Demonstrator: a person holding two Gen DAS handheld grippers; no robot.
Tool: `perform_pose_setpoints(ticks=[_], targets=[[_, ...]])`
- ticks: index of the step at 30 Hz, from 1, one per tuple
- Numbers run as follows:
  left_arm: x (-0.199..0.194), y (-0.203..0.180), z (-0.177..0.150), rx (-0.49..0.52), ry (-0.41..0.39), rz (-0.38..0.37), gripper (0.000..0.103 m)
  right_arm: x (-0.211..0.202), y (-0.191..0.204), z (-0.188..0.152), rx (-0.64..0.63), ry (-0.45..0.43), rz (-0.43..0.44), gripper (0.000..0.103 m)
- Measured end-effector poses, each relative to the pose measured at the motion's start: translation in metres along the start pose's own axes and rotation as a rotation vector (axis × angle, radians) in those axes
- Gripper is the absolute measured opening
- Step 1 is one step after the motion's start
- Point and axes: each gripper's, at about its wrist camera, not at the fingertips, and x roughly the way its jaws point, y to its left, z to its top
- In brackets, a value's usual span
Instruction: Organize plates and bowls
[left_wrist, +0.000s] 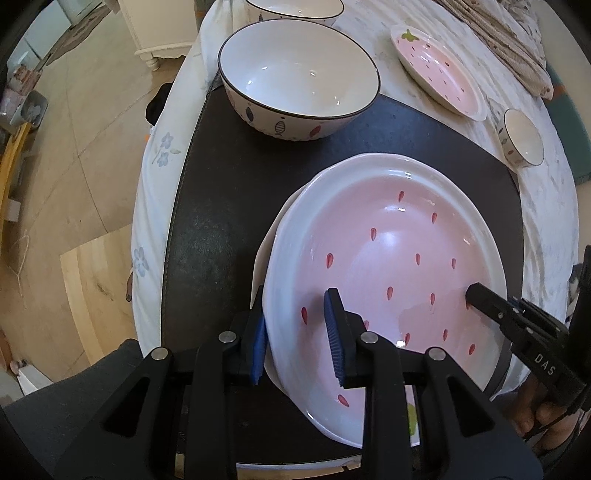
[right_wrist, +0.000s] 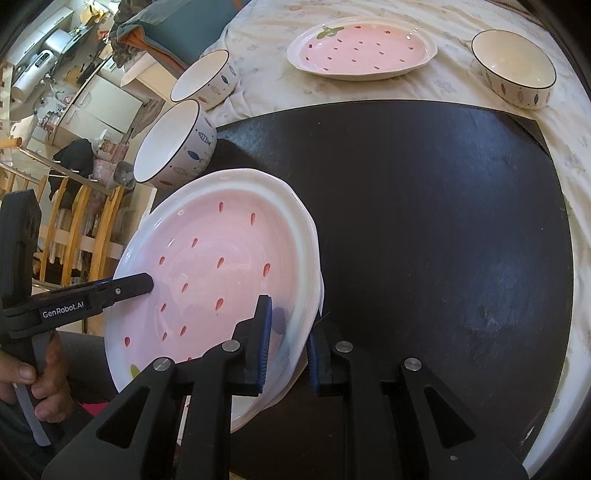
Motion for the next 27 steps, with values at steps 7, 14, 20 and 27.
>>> perform_pose_setpoints(ticks=[7, 14, 20, 27], targets=[[-0.003, -0.006, -0.001, 0.054, 0.008, 0.038, 0.025, 0.001, -0.004, 0.002, 0.009, 0.010, 0.020, 0.019], [-0.002, -0.006, 0.001, 0.091, 0.003, 0.100, 0.025, 0.009, -0.004, 0.001, 0.010, 0.042, 0.038, 0.013], [0.004, 0.005, 0.002, 0.059, 0.012, 0.100, 0.025, 0.006, -0.010, 0.003, 0.036, 0.035, 0.051, 0.012], [0.003, 0.009, 0.004, 0.037, 0.010, 0.087, 0.025, 0.011, -0.006, -0.003, 0.049, 0.126, 0.089, 0.017]])
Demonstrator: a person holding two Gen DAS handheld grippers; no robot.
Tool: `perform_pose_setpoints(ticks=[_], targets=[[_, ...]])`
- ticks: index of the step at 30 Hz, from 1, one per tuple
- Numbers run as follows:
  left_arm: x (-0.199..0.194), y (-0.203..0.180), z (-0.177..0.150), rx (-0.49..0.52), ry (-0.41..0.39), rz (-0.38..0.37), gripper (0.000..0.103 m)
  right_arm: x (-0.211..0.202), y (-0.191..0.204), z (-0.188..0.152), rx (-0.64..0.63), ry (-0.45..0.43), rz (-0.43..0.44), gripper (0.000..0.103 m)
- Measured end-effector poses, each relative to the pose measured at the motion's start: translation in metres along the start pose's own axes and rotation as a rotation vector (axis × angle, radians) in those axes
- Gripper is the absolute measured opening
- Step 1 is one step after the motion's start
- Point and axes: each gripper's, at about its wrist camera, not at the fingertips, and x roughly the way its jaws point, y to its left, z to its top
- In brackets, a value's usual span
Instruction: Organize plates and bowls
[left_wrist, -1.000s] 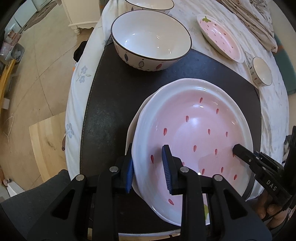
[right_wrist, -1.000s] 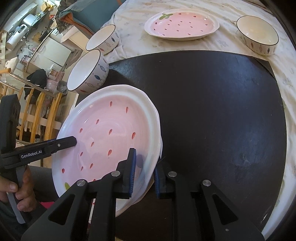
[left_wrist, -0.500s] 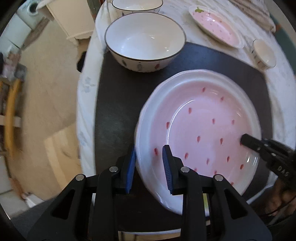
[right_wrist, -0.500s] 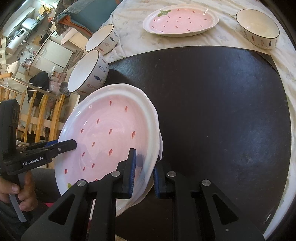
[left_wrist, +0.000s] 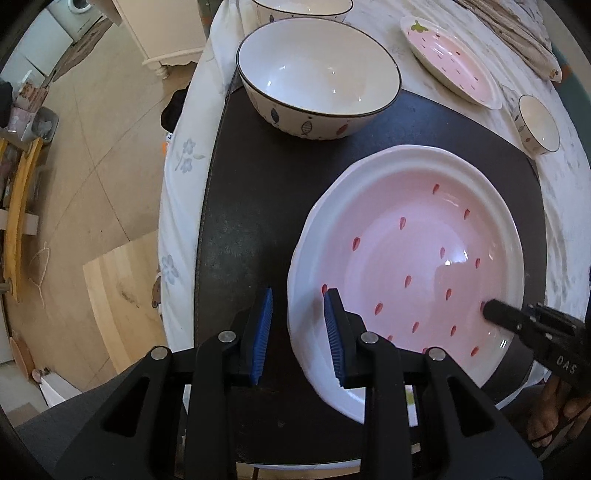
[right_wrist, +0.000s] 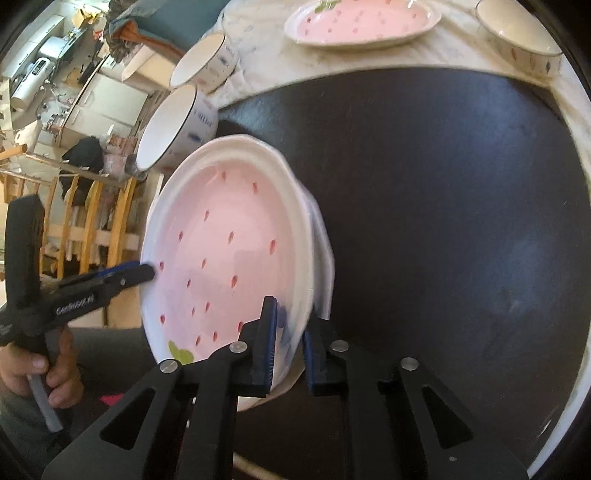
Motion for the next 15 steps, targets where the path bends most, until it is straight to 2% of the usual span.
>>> perform_pose_setpoints(ticks=[8, 12, 15], targets=[[0.004, -0.002, -0.003, -0.014, 0.026, -0.022, 0.025, -0.006, -0.004, 0.000, 0.027, 0.055, 0.029, 0.019], [0.003, 0.000, -0.003, -0.029, 0.027, -0.040, 0.026, -0.010, -0.004, 0.000, 0.035, 0.050, 0.059, 0.035], [0.002, 0.002, -0.002, -0.037, 0.025, -0.043, 0.026, -0.018, -0.005, 0.001, 0.032, 0.033, 0.026, 0.063]])
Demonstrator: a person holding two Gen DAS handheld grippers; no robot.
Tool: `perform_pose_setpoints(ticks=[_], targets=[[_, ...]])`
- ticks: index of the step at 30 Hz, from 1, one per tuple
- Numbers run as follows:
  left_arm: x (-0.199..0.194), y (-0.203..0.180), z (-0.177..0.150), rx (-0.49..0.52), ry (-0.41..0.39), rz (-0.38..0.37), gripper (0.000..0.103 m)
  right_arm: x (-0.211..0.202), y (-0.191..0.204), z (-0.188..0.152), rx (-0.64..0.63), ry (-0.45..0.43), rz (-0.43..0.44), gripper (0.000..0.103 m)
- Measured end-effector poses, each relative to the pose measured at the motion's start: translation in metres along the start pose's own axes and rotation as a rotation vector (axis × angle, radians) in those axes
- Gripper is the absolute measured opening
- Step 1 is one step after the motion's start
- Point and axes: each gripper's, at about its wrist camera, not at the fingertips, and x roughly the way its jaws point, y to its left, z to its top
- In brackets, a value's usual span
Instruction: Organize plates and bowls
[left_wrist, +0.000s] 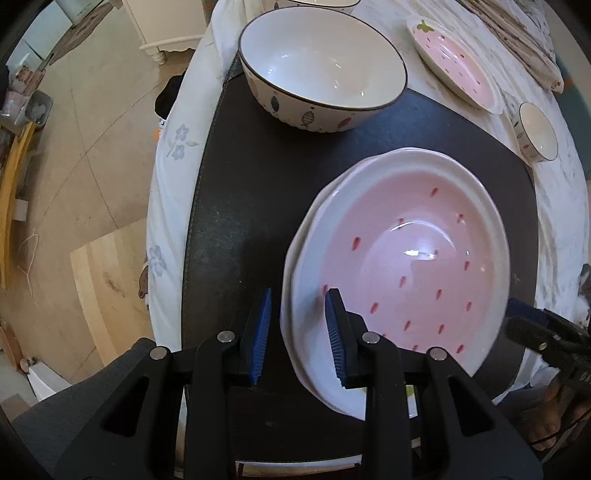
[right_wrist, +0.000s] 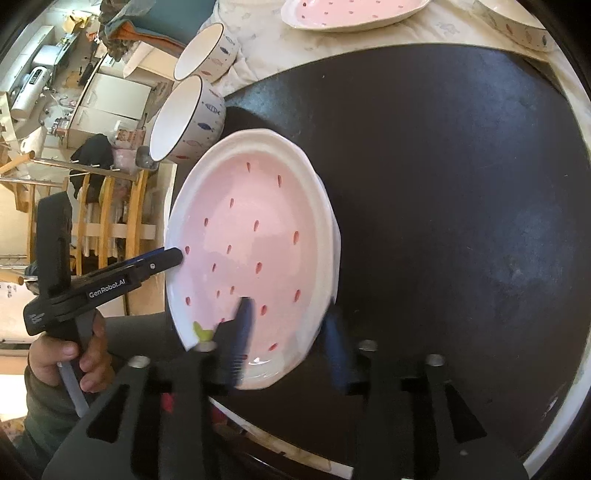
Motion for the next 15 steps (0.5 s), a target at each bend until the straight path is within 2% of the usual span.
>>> perform_pose_setpoints(ticks=[3, 5, 6, 8, 10, 11, 15], targets=[[0.001, 0.001, 0.001, -0.012, 0.000, -0.011, 0.026, -0.011, -0.009, 0.004, 0.037, -0.041, -0.013, 0.063], [0.003, 0.001, 0.004, -0.017, -0.001, -0.019, 0.026, -0.018, -0.018, 0.007, 0.070, -0.117, -0.089, 0.063], [0.003, 0.001, 0.004, -0.017, 0.000, -0.022, 0.026, -0.015, -0.021, 0.008, 0.078, -0.113, -0.089, 0.063], [0.006, -0.002, 0.004, -0.015, 0.003, -0.026, 0.026, -0.004, -0.022, 0.009, 0.090, -0.087, -0.036, 0.057], [0.006, -0.004, 0.003, -0.002, -0.002, -0.013, 0.026, 0.010, -0.017, 0.009, 0.074, -0.049, 0.009, 0.033], [0.006, -0.004, 0.003, 0.002, -0.004, -0.012, 0.026, 0.013, -0.015, 0.010, 0.070, -0.033, 0.025, 0.033], [0.014, -0.003, 0.003, 0.000, 0.018, -0.027, 0.027, 0.028, -0.014, 0.011, 0.061, -0.007, -0.012, 0.031]])
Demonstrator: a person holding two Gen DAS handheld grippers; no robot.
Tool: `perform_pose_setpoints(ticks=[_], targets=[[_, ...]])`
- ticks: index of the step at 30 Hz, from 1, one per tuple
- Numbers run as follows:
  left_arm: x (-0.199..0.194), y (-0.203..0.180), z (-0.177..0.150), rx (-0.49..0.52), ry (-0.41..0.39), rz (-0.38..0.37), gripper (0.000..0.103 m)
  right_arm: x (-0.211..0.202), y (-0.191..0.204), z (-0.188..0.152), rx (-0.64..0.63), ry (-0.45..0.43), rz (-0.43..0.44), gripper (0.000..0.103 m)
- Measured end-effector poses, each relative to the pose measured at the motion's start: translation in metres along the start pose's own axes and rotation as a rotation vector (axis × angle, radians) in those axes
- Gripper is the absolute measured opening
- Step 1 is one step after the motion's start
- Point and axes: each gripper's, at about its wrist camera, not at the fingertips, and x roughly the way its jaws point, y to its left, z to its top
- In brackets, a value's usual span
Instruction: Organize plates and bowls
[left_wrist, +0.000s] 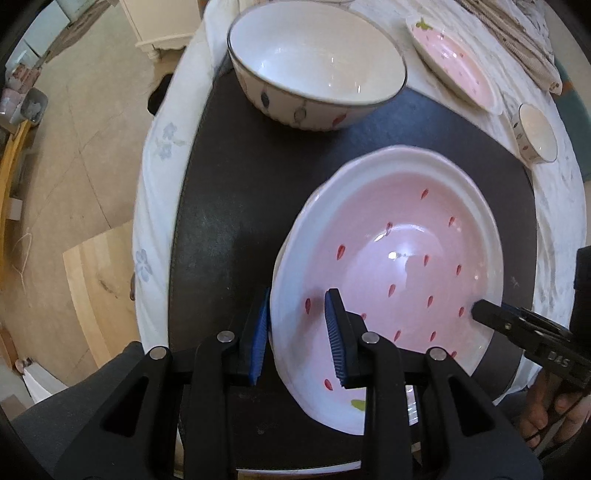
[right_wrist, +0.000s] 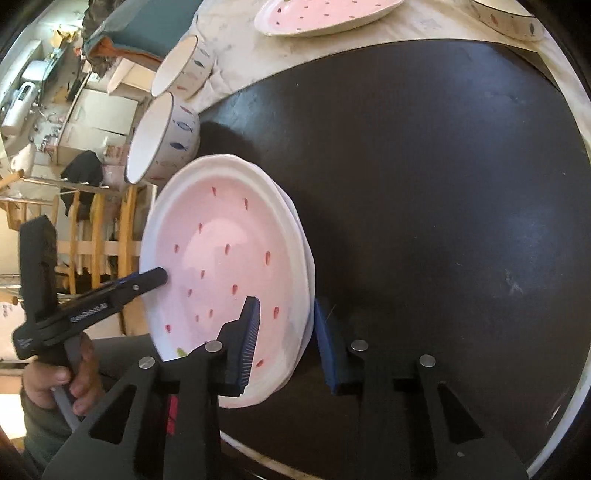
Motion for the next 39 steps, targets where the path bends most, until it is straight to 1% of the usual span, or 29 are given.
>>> perform_pose_setpoints(ticks=[2, 4, 6, 9, 10, 11, 16, 19, 24, 29, 31, 33, 34, 36, 38, 39], targets=[[0.003, -0.001, -0.001, 0.003, -0.002, -0.005, 0.028, 0.008, 0.000, -0.001, 0.001, 0.016, -0.021, 0.027], [0.003, -0.002, -0.001, 0.002, -0.002, 0.001, 0.028, 0.012, 0.005, 0.001, -0.012, 0.011, -0.007, 0.021], [0.003, -0.004, -0.002, -0.011, 0.000, -0.012, 0.028, 0.011, 0.009, 0.001, -0.032, 0.004, -0.024, 0.022], [0.007, -0.023, -0.006, 0.036, 0.014, -0.026, 0.027, 0.005, 0.004, 0.001, -0.017, -0.014, -0.037, 0.021], [0.009, -0.035, -0.008, 0.068, 0.018, -0.025, 0.027, 0.002, -0.001, 0.001, 0.000, -0.027, -0.047, 0.022], [0.011, -0.042, -0.009, 0.079, 0.018, -0.025, 0.027, -0.002, -0.007, 0.002, 0.025, -0.038, -0.053, 0.022], [0.018, -0.076, 0.002, 0.101, 0.016, -0.035, 0.027, -0.018, -0.033, 0.003, 0.114, -0.093, -0.089, 0.022], [0.021, -0.087, 0.011, 0.104, 0.009, -0.044, 0.026, -0.025, -0.046, 0.004, 0.146, -0.118, -0.103, 0.022], [0.023, -0.098, 0.013, 0.121, 0.002, -0.039, 0.026, -0.032, -0.058, 0.004, 0.170, -0.139, -0.110, 0.022], [0.023, -0.101, 0.009, 0.133, -0.011, -0.052, 0.026, -0.033, -0.056, 0.004, 0.185, -0.148, -0.124, 0.023], [0.018, -0.100, 0.009, 0.124, -0.008, -0.058, 0.026, -0.033, -0.055, 0.005, 0.175, -0.151, -0.139, 0.025], [0.008, -0.100, 0.009, 0.127, -0.035, -0.061, 0.027, -0.034, -0.054, 0.005, 0.165, -0.155, -0.154, 0.026], [0.002, -0.096, 0.007, 0.143, -0.051, -0.055, 0.028, -0.035, -0.053, 0.004, 0.164, -0.158, -0.158, 0.026], [-0.001, -0.099, 0.005, 0.171, -0.068, -0.015, 0.031, -0.034, -0.052, 0.004, 0.156, -0.159, -0.170, 0.026], [-0.002, -0.100, 0.004, 0.177, -0.089, 0.024, 0.034, -0.034, -0.052, 0.005, 0.151, -0.161, -0.179, 0.026], [-0.003, -0.099, 0.003, 0.175, -0.094, 0.029, 0.036, -0.034, -0.051, 0.005, 0.145, -0.163, -0.188, 0.026]])
